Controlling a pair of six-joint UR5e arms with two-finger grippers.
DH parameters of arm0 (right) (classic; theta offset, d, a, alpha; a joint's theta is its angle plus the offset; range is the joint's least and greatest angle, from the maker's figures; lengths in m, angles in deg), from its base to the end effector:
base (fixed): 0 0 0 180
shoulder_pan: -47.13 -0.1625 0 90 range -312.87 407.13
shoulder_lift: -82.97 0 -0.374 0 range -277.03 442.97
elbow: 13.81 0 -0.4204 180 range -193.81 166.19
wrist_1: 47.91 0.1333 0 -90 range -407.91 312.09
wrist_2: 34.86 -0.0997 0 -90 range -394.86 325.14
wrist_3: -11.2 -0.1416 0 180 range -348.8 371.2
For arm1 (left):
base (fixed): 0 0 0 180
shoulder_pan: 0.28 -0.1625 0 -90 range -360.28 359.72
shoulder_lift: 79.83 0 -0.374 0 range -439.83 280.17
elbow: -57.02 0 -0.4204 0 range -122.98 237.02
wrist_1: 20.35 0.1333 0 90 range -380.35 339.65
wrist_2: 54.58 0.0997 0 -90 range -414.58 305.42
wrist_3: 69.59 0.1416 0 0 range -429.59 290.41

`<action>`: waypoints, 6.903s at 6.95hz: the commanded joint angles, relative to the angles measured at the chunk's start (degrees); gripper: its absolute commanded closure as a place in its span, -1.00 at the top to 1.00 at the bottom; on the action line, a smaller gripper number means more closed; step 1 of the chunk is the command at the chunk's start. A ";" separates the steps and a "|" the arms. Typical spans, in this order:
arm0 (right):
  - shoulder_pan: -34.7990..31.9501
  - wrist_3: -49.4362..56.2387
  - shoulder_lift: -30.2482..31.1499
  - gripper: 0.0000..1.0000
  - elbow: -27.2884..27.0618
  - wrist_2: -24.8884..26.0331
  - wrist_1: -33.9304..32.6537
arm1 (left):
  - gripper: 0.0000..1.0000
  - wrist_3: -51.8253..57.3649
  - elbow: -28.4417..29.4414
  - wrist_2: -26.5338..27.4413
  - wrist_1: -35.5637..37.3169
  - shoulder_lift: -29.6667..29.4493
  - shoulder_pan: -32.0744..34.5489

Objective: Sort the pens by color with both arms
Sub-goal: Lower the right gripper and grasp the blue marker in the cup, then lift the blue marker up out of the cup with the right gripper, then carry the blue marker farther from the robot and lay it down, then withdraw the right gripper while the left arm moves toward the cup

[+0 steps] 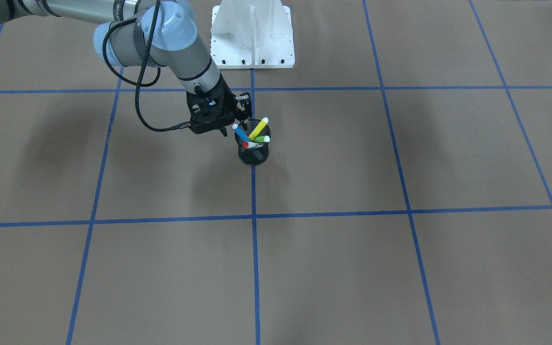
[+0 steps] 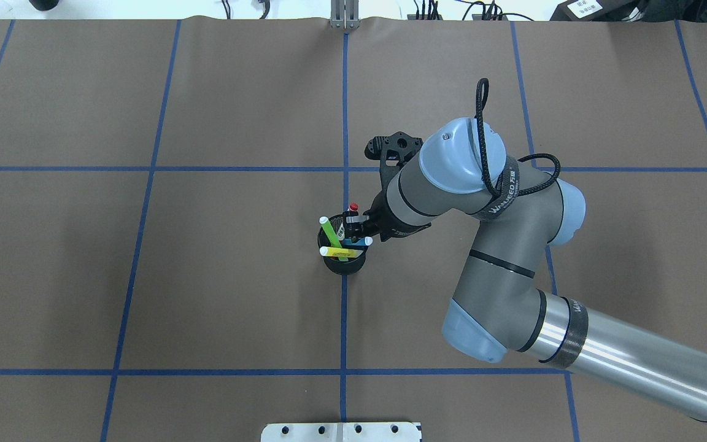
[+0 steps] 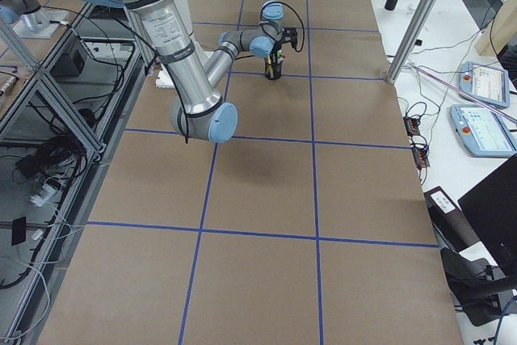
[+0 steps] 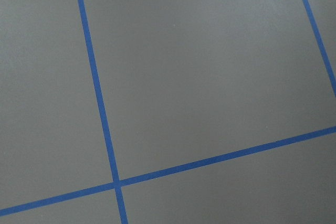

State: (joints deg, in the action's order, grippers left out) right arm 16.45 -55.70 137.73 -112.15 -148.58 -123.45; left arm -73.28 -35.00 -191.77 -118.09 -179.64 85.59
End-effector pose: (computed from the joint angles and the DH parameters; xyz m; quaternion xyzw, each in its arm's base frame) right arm -0.5485 -0.4142 0.1622 0.0544 -0.5047 -0.0429 0.8605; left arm 0.0140 -0.6019 0.5021 0.1285 0.4041 0.0715 0.9028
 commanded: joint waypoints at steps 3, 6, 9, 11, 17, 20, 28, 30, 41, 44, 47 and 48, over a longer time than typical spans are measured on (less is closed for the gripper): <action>0.09 -0.16 -0.19 -0.50 -0.09 -0.37 0.65 | 1.00 0.00 0.00 0.00 0.00 -0.04 0.00; 0.09 -0.60 -0.10 -0.95 -1.32 -0.63 0.56 | 1.00 0.00 0.00 0.00 0.00 0.05 0.00; -0.43 -1.13 0.08 -1.00 -5.27 -0.72 -0.40 | 1.00 0.00 0.00 0.00 0.00 -0.04 0.00; -2.10 -1.13 -0.01 -1.00 -12.19 -0.72 -8.89 | 1.00 0.00 0.00 0.00 0.00 -0.04 0.00; -7.03 -6.93 -1.85 -1.00 -10.15 13.65 -10.61 | 1.00 0.00 -0.26 0.00 0.00 -0.04 0.00; -7.03 -11.30 -8.51 -1.00 7.04 25.52 -4.24 | 1.00 0.00 -0.18 -0.09 0.00 -0.04 0.00; -3.16 -10.66 -11.63 -1.00 30.78 43.58 14.89 | 1.00 -1.57 5.70 0.00 -7.62 -0.56 -0.88; -3.25 -8.51 -11.61 0.02 29.61 43.05 14.89 | 1.00 -4.39 4.58 -0.09 -7.65 -2.05 -0.88; -21.78 2.74 -5.11 0.98 18.63 -7.37 7.33 | 1.00 -29.74 -6.59 1.14 -5.30 -10.46 -13.86; -24.51 7.57 -1.69 0.98 16.34 -11.18 7.24 | 1.00 -41.55 -10.36 12.36 13.18 -21.87 -26.68; -24.61 7.84 -0.89 0.98 16.16 -11.18 7.24 | 1.00 -57.43 -8.10 19.93 26.51 -34.18 -38.20; -24.69 9.32 -0.19 0.98 16.16 -11.18 7.24 | 1.00 -60.00 -3.21 20.13 29.68 -40.23 -39.54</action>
State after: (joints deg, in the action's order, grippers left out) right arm -8.17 -47.61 136.80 -95.96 -159.74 -116.20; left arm -128.89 -42.55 -172.82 -92.42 -213.43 48.83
